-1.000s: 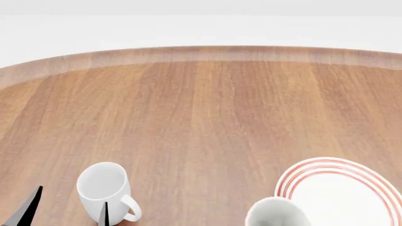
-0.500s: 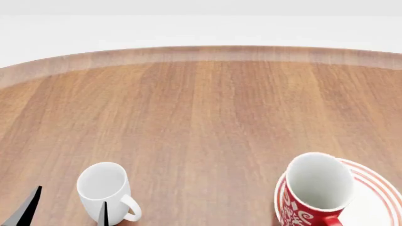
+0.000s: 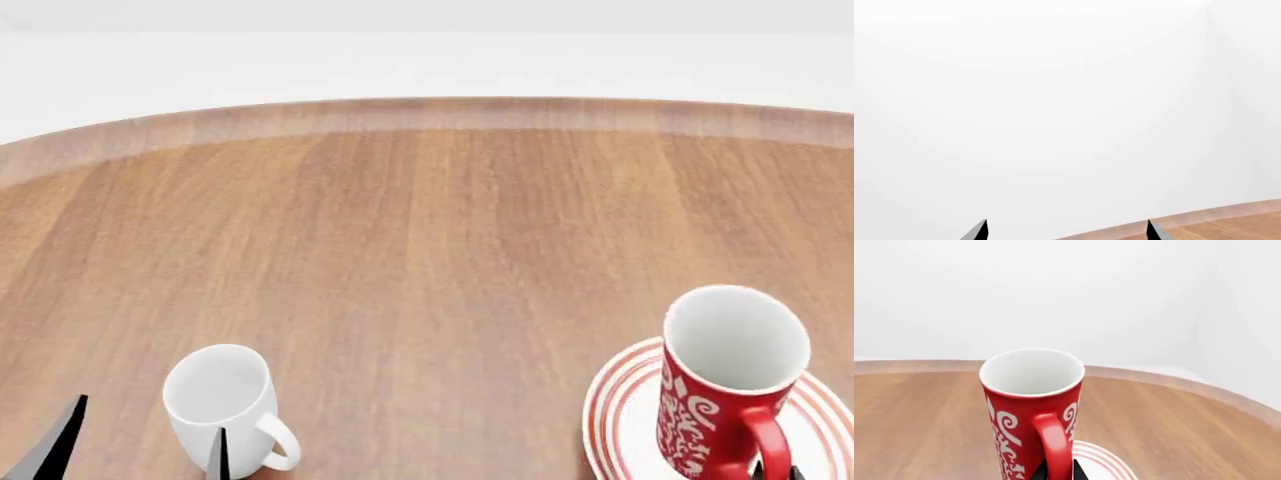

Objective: Pick up the red mug and put it on the plate

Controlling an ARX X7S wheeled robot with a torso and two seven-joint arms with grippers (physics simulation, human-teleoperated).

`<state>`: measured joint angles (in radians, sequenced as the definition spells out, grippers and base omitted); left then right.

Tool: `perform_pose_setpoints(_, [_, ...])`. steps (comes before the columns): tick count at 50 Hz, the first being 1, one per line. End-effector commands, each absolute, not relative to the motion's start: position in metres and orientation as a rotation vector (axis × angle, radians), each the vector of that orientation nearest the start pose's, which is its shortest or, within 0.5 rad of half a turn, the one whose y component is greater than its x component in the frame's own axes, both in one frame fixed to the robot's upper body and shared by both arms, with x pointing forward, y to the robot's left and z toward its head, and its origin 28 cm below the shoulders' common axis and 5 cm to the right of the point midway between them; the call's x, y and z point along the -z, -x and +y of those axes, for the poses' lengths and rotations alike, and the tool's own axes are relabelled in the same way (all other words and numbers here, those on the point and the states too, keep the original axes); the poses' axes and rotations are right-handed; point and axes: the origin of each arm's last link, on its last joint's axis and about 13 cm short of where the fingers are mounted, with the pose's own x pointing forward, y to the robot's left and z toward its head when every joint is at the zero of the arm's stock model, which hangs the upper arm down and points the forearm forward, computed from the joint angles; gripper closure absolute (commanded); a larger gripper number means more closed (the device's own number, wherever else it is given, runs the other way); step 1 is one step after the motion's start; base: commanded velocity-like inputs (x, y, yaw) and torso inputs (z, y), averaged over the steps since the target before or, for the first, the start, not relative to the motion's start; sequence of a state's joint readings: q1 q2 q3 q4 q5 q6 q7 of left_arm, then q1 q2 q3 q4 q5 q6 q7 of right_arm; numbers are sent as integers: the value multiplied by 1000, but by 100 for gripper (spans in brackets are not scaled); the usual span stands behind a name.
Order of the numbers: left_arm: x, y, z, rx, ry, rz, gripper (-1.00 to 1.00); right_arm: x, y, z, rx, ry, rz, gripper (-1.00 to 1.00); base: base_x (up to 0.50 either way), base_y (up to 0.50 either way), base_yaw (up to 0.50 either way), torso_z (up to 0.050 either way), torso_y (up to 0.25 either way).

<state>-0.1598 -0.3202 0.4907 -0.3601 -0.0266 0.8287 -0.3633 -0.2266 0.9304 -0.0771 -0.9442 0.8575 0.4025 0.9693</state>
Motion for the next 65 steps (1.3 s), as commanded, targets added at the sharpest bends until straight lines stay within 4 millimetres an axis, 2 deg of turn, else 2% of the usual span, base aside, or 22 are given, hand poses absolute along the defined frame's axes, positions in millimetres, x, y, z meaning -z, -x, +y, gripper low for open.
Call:
perform_pose_setpoints(1, [-12,-221,207,168,-115,-554,-100,-158,-135,-149,249,138,15,100,0,0,0,0,0])
perform_pose_setpoints(13, [-12,-221,207,165,-113,-552,-100,-163,-149,-148,267,133,25,100,0,0,0,0,0])
perform_pose_setpoints(20, [-12,-221,207,163,-111,-550,-100,-158,-154,-147,269,109,33,100,0,0,0,0,0])
perform_pose_setpoints(51, [-12,-221,207,165,-113,-548,-100,-155,-154,-147,269,120,40,100,0,0,0,0,0])
perform_pose_setpoints(53, [-12,-221,207,179,-94,-549,-100,-156,-154,-145,218,62,55,100,0,0,0,0,0])
perform_pose_setpoints(55, [-12,-221,207,174,-109,-544,-100,-152,-158,-147,229,91,53,100,0,0,0,0,0])
perform_pose_setpoints(58, [-12,-221,207,170,-107,-548,-100,-156,-160,-151,243,109,36,100,0,0,0,0,0])
perform_pose_setpoints(65, [-12,-221,207,165,-112,-552,-100,-165,-179,-161,286,179,19,100,0,0,0,0,0])
